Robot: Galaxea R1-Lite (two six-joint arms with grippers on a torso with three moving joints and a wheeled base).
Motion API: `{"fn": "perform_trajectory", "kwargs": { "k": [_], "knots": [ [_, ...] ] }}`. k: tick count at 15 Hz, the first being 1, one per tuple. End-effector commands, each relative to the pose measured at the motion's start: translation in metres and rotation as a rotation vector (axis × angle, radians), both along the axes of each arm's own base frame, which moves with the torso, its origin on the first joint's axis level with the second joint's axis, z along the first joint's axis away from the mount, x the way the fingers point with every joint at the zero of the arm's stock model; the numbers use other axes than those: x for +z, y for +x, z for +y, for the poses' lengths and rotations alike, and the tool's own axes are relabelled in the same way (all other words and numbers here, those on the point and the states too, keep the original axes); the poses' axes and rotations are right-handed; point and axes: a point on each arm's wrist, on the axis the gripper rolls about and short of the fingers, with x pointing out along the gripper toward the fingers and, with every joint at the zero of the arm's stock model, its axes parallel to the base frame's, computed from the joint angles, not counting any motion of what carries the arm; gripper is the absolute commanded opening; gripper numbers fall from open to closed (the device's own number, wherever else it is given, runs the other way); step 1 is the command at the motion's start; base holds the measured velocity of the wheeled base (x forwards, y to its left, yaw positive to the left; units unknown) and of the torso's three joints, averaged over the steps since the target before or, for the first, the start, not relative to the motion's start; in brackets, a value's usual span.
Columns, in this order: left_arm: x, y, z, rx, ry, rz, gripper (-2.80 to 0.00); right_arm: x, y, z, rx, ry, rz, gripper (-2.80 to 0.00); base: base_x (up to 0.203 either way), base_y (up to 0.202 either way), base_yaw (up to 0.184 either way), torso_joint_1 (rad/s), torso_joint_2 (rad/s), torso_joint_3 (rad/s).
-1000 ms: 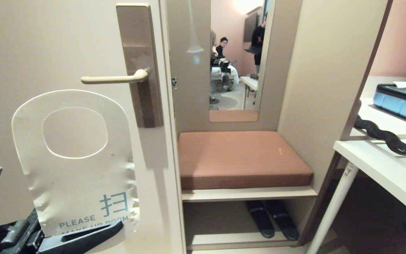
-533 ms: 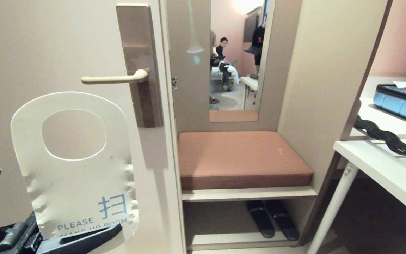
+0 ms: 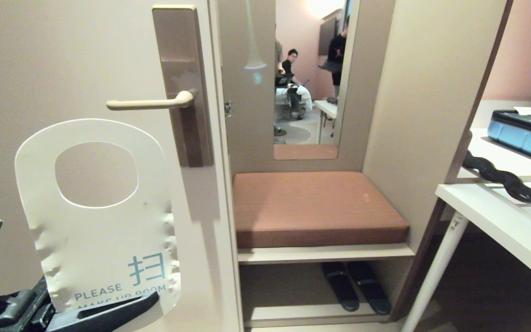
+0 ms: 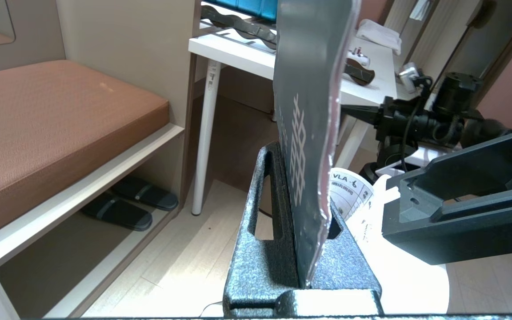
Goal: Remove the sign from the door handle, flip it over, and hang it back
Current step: Hang the sign back with the other side facing out
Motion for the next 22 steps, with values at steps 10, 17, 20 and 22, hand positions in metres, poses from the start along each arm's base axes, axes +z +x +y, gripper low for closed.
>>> {"fn": "perform_trajectory", "kwargs": {
  "k": [10,17,20,22],
  "knots": [
    [0.007,-0.002,0.006,0.167,-0.028,-0.052,-2.80,-0.004,-0.015,0.000,-0.003,0.007,-0.199,-2.80,0.000,0.000,0.000,0.000,0.00,0.000],
    [0.010,-0.018,0.026,0.462,-0.045,-0.074,-2.80,-0.004,-0.015,0.000,-0.003,0.007,-0.199,-2.80,0.000,0.000,0.000,0.000,0.00,0.000],
    [0.007,-0.029,0.041,0.612,0.041,-0.057,-2.80,-0.004,-0.015,0.000,-0.003,0.007,-0.199,-2.80,0.000,0.000,0.000,0.000,0.00,0.000],
    [0.010,-0.027,0.048,0.722,0.089,-0.046,-2.80,-0.004,-0.015,0.000,-0.003,0.007,-0.199,-2.80,0.000,0.000,0.000,0.000,0.00,0.000]
  ]
}}
